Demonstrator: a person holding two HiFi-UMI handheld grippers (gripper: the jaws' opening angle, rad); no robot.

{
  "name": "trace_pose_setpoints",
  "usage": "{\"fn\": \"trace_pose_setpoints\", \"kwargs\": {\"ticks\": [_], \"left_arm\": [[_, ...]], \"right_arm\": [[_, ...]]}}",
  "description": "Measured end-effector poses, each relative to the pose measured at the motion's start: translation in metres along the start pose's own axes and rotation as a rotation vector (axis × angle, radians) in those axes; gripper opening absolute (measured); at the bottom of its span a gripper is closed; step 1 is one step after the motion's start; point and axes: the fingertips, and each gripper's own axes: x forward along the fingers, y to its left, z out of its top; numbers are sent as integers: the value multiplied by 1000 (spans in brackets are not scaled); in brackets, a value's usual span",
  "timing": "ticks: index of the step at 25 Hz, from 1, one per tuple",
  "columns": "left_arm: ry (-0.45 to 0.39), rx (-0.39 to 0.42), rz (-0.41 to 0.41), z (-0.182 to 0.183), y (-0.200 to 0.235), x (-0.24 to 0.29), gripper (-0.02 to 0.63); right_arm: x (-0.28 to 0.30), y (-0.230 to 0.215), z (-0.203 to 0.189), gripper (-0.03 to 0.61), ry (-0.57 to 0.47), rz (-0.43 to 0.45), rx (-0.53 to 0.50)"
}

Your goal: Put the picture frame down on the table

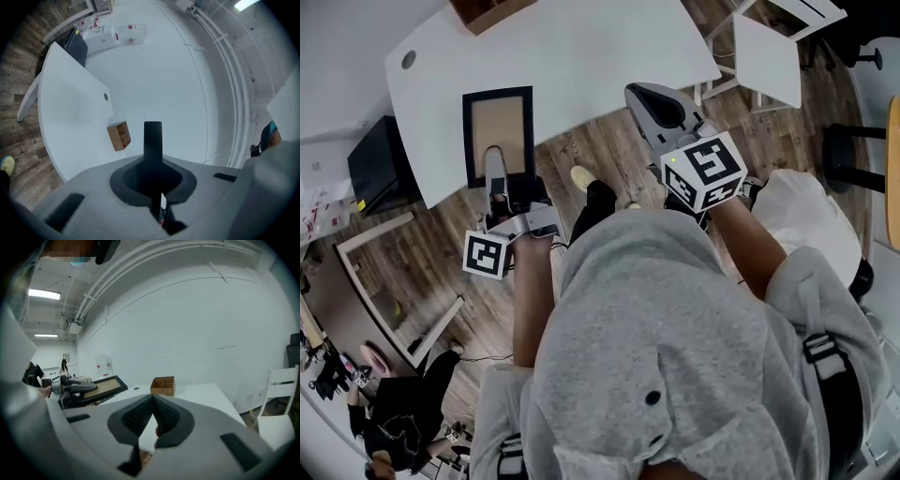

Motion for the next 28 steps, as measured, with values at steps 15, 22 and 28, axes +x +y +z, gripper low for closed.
{"fn": "trace_pose_setpoints", "kwargs": {"ticks": [15, 22, 28], "left_arm": [[2, -60, 35, 65, 52, 44, 26], [-15, -128, 44, 86, 72, 57, 26], [-19, -129, 42, 91, 72, 65, 26]], "right_arm": [[84, 20, 16, 26, 28, -19, -55], [105, 22, 30, 26, 26, -46, -103], [111, 16, 43, 26, 9, -65, -122]]}}
